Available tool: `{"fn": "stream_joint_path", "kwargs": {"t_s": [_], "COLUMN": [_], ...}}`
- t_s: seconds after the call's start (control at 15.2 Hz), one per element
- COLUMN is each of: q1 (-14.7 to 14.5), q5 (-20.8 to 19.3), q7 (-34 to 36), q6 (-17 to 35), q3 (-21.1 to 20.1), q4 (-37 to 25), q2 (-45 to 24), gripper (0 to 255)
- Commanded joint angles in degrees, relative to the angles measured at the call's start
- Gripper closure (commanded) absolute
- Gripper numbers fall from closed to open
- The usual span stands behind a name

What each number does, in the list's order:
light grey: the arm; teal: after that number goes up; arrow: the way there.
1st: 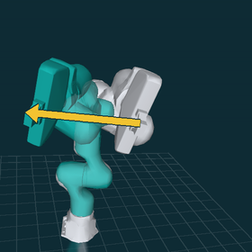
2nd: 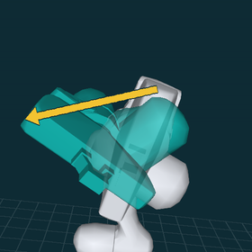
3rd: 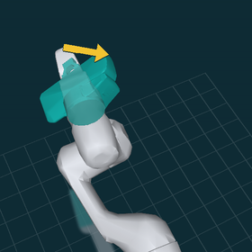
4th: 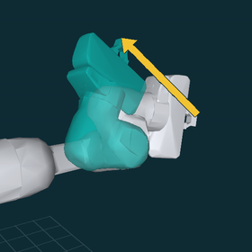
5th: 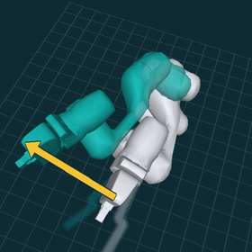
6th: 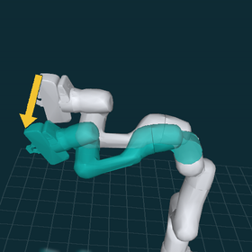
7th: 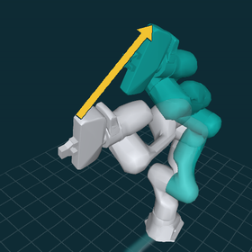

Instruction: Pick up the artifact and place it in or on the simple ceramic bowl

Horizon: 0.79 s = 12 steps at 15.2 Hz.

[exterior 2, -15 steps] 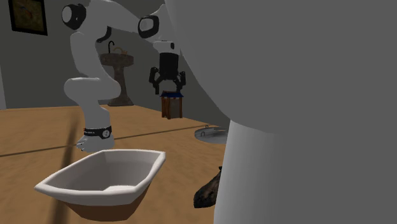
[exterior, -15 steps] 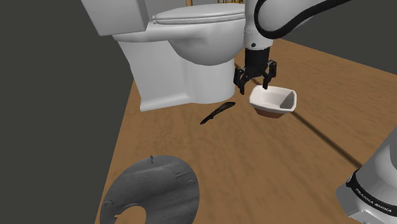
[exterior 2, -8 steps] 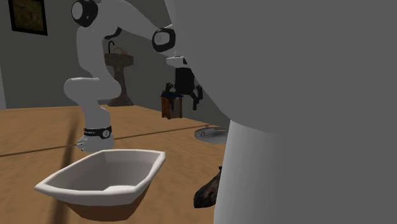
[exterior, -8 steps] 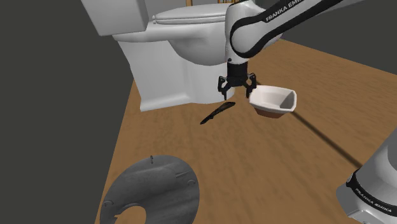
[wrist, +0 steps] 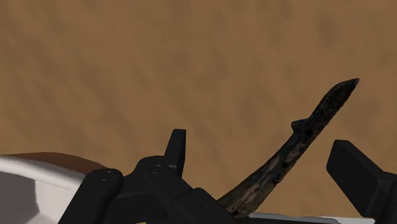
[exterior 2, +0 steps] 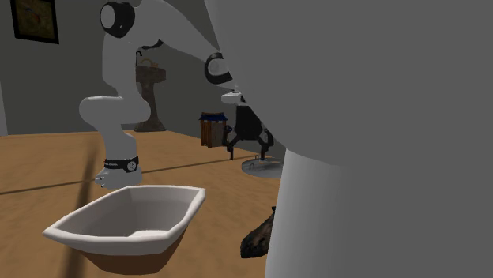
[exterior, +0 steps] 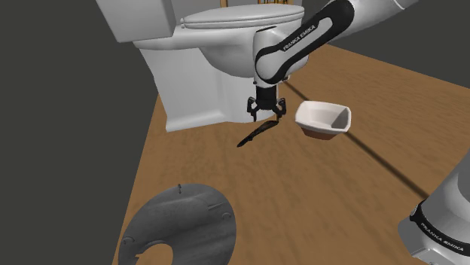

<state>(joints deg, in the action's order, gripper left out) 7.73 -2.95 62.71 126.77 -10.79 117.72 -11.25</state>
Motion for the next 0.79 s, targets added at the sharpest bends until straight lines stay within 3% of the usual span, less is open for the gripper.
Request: {"fn": "stream_joint_path", "kwargs": {"t_s": [0.0,0.73], "q1": [-0.04,-0.14], "q5": [-0.57,0.45], "q7": [3.52,17.39], "q6": [1.19,3.33], "q3": [0.85,6.04], "q4": [-3.48,-23.10], "q2": [-4.60,-25.53], "gripper": [0,0]}}
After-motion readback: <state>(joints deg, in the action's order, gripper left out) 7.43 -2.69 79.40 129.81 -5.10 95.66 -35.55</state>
